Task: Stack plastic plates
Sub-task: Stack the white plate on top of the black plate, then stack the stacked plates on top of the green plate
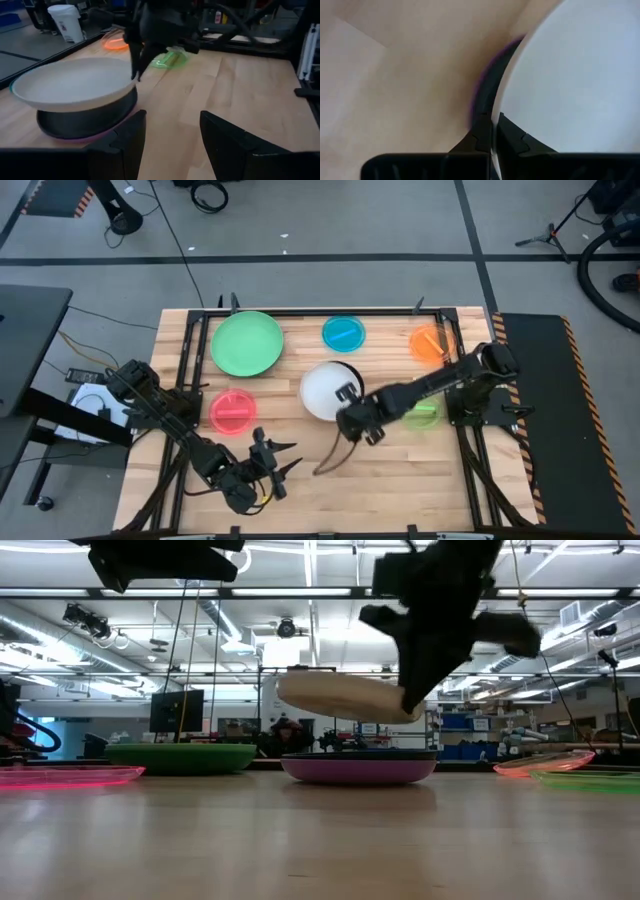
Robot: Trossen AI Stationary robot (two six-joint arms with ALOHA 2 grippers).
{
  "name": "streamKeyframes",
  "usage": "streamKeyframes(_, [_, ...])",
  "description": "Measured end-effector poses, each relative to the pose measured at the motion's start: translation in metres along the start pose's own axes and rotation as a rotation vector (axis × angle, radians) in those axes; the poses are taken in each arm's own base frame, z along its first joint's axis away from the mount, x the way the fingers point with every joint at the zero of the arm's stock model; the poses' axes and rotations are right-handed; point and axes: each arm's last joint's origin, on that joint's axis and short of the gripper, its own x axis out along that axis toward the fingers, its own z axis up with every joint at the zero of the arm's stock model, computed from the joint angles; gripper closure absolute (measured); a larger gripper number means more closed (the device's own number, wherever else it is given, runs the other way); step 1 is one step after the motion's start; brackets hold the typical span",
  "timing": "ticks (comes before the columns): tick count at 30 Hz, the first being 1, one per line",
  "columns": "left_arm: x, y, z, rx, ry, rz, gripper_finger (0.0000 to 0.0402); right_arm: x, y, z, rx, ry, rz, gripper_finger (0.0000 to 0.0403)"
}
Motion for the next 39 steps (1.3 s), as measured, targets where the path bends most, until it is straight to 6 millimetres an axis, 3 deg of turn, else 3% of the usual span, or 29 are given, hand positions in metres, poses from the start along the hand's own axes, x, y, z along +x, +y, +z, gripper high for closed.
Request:
streamKeyframes(6, [0.005, 0.003, 0.0, -0.003, 0.005, 0.021, 0.0208, 0.014, -0.018, -0.012, -0.005, 0.016, 0.053, 0.0387])
streamKeyframes(15, [0.018, 0.011, 0.003, -0.076, 0.005, 0.066, 0.0208, 0.042, -0.009, -0.013, -0.027, 0.146, 0.033, 0.0384])
streamKeyframes(24, [0.028, 0.016, 0.006, -0.102, 0.006, 0.091, 0.0207, 0.04, -0.003, -0.014, 0.044, 0.183, 0.052, 0.033])
streamKeyframes(30, [0.062, 0.032, 0.005, -0.135, 0.057, 0.129, 0.0207, 0.022, 0.005, -0.019, 0.107, 0.242, 0.047, 0.0293])
streamKeyframes(36, [0.109, 0.04, -0.014, 0.021, 0.136, 0.054, 0.0207, -0.027, 0.029, -0.02, 0.158, 0.209, 0.036, 0.03])
streamKeyframes(39, [0.127, 0.04, -0.009, 0.095, 0.152, 0.044, 0.0207, -0.051, 0.043, -0.021, 0.17, 0.116, 0.024, 0.0308])
